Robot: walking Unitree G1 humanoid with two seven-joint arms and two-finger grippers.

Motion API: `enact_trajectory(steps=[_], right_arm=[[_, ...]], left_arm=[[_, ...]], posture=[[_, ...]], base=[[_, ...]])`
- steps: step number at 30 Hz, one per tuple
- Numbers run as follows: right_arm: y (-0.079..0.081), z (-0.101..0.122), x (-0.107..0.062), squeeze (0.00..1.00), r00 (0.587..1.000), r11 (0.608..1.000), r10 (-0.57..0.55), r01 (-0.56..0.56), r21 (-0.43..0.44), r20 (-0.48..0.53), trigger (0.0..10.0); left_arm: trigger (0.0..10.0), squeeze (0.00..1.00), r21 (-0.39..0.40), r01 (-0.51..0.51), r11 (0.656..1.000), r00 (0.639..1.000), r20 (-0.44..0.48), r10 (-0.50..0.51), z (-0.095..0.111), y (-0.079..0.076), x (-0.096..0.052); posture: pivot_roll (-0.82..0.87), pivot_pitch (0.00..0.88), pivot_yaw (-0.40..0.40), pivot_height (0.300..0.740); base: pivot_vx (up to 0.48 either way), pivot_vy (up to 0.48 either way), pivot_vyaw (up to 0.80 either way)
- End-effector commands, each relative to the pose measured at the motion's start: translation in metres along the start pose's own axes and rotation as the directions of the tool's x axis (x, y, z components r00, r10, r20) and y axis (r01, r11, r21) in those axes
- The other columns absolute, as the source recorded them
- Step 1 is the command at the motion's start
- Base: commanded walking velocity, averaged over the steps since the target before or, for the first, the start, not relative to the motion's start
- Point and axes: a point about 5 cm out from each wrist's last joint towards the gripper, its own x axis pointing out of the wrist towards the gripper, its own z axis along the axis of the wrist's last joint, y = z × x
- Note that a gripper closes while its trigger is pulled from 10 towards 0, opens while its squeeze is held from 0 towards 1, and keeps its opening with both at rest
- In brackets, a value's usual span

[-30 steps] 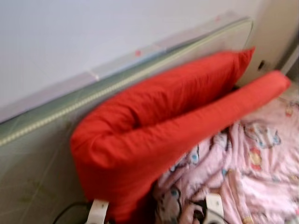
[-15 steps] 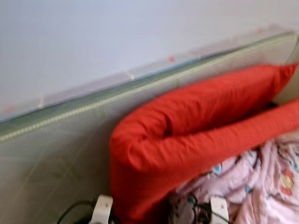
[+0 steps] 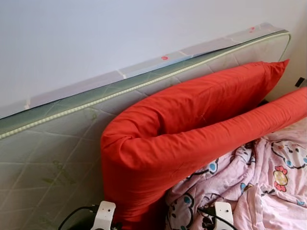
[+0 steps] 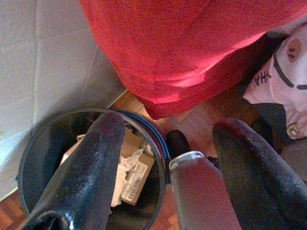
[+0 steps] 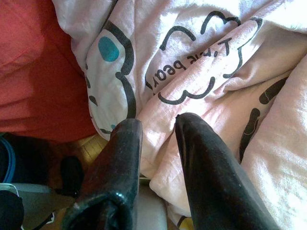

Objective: Clean up the room

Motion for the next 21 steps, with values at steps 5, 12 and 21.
enact_trajectory(steps=[5, 12, 21], right_arm=[[0.0012, 0.0029, 0.0010, 0.00, 1.000, 1.000, 0.002, -0.002, -0.002, 0.000, 10.0], [0.0014, 0.0028, 0.0010, 0.00, 1.000, 1.000, 0.002, -0.002, -0.002, -0.001, 10.0], [0.0014, 0.0024, 0.0010, 0.00, 1.000, 1.000, 0.001, -0.001, -0.003, -0.004, 10.0]], left_arm=[[10.0, 0.00, 0.000, -0.004, 1.000, 1.000, -0.009, 0.004, -0.0027, 0.0021, -0.0007], [10.0, 0.00, -0.001, -0.004, 1.000, 1.000, -0.009, 0.004, -0.0029, 0.0025, -0.0008], [10.0, 0.00, -0.002, -0.004, 1.000, 1.000, -0.009, 0.004, -0.0030, 0.0026, -0.0009]], posture=[[-0.05, 0.000, -0.002, 0.740], [-0.05, 0.000, -0.002, 0.740], [-0.05, 0.000, -0.001, 0.740]], base=[[0.000, 0.000, 0.00], [0.000, 0.000, 0.00], [0.000, 0.000, 0.00]])
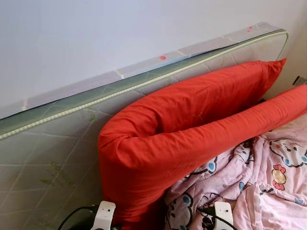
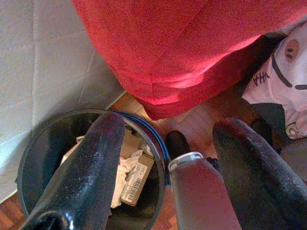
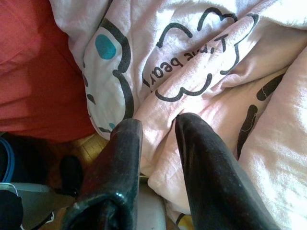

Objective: Clean up the room

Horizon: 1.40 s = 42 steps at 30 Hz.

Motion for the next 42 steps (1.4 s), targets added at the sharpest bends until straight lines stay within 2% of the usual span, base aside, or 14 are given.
enact_trajectory(steps=[1, 32, 42], right_arm=[[0.0014, 0.0028, 0.0009, 0.00, 1.000, 1.000, 0.001, -0.001, -0.002, 0.001, 10.0], [0.0013, 0.0029, 0.0010, 0.00, 1.000, 1.000, 0.002, -0.002, -0.004, -0.003, 10.0], [0.0015, 0.0027, 0.0010, 0.00, 1.000, 1.000, 0.000, 0.000, 0.004, -0.003, 10.0]], left_arm=[[10.0, 0.00, -0.001, -0.004, 1.000, 1.000, -0.009, 0.004, -0.0030, 0.0024, -0.0009], [10.0, 0.00, 0.001, 0.000, 1.000, 1.000, -0.007, 0.000, -0.0026, 0.0021, -0.0008], [10.0, 0.00, 0.006, 0.000, 1.000, 1.000, -0.010, 0.000, -0.0027, 0.0024, -0.0008]], posture=[[-0.05, 0.000, -0.001, 0.740], [-0.05, 0.000, -0.003, 0.740], [-0.05, 0.000, -0.002, 0.740]], base=[[-0.240, 0.000, 0.00], [-0.260, 0.000, 0.00], [0.000, 0.000, 0.00]])
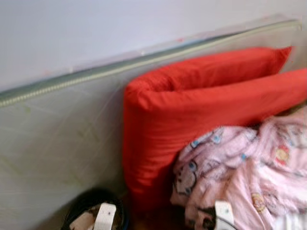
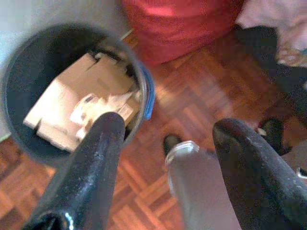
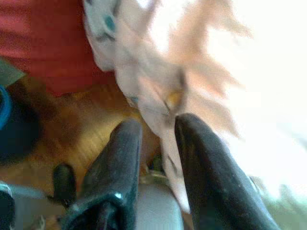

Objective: Clean up the room

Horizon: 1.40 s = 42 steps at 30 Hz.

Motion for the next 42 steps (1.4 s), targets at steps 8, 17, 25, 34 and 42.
enact_trajectory(steps=[8, 17, 25, 34, 42], right_arm=[[0.0045, 0.0043, 0.0016, 0.00, 1.000, 1.000, 0.011, -0.011, 0.000, 0.002, 10.0], [0.0047, 0.0039, 0.0016, 0.00, 1.000, 1.000, 0.014, -0.014, -0.004, -0.002, 10.0], [0.0045, 0.0032, 0.0015, 0.00, 1.000, 1.000, 0.016, -0.016, -0.008, -0.006, 10.0], [0.0042, 0.0030, 0.0014, 0.00, 1.000, 1.000, 0.018, -0.018, -0.009, -0.010, 10.0], [0.0050, 0.0032, 0.0016, 0.00, 1.000, 1.000, 0.019, -0.019, -0.005, -0.010, 10.0]], left_arm=[[10.0, 0.00, 0.008, -0.002, 1.000, 1.000, -0.005, 0.002, -0.0019, 0.0008, -0.0005], [10.0, 0.00, 0.021, 0.004, 1.000, 1.000, -0.001, -0.004, -0.0013, 0.0006, -0.0005], [10.0, 0.00, 0.022, 0.005, 1.000, 1.000, -0.004, -0.005, -0.0021, 0.0002, -0.0006], [10.0, 0.00, 0.028, 0.009, 1.000, 1.000, 0.001, -0.009, -0.0015, -0.0002, -0.0006], [10.0, 0.00, 0.024, 0.006, 1.000, 1.000, 0.000, -0.006, -0.0015, 0.0007, -0.0006]], posture=[[-0.05, 0.000, -0.003, 0.740], [-0.05, 0.000, -0.003, 0.740], [-0.05, 0.000, -0.004, 0.740], [-0.05, 0.000, -0.005, 0.740], [-0.05, 0.000, -0.003, 0.740]], base=[[0.000, 0.000, -0.47], [0.000, 0.000, -0.73], [0.000, -0.261, -0.72], [0.000, 0.000, -0.70], [0.000, -0.149, -0.70]])
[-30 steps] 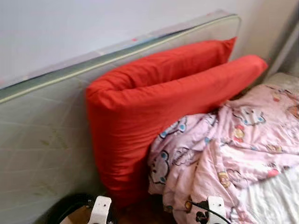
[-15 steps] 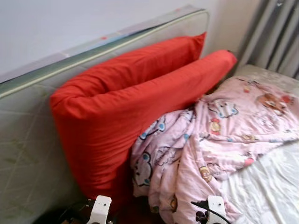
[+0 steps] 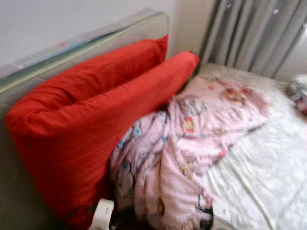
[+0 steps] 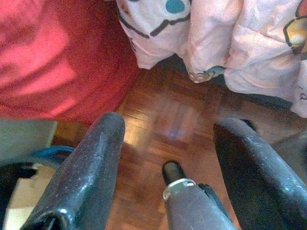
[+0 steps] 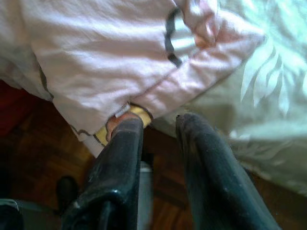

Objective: Clean up the room

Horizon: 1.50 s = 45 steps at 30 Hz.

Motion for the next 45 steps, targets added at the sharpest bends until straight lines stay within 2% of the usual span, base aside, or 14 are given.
enact_trajectory(steps=[1, 10, 24, 45], right_arm=[[-0.0056, 0.0034, -0.0001, 0.00, 1.000, 1.000, -0.014, 0.014, -0.009, 0.006, 10.0], [-0.0049, 0.0036, 0.0000, 0.00, 1.000, 1.000, -0.013, 0.013, -0.004, 0.009, 10.0], [-0.0050, 0.0047, -0.0001, 0.00, 1.000, 1.000, -0.009, 0.009, -0.004, 0.023, 10.0], [-0.0045, 0.0048, -0.0002, 0.00, 1.000, 1.000, 0.002, -0.002, -0.018, 0.023, 10.0]], left_arm=[[10.0, 0.00, 0.011, 0.017, 1.000, 1.000, -0.016, -0.017, -0.0023, -0.0058, 0.0003], [10.0, 0.00, 0.018, 0.020, 1.000, 1.000, -0.015, -0.019, -0.0018, -0.0053, 0.0003], [10.0, 0.00, 0.017, 0.021, 1.000, 1.000, -0.020, -0.021, -0.0024, -0.0057, 0.0003], [10.0, 0.00, 0.015, 0.023, 1.000, 1.000, -0.019, -0.023, -0.0027, -0.0057, 0.0002]], posture=[[-0.05, 0.000, -0.003, 0.740], [-0.05, 0.000, -0.001, 0.740], [-0.05, 0.000, -0.003, 0.740], [-0.05, 0.000, -0.002, 0.740]], base=[[0.000, 0.000, -0.71], [0.000, 0.000, -0.69], [0.000, 0.000, 0.00], [0.264, 0.000, 0.00]])
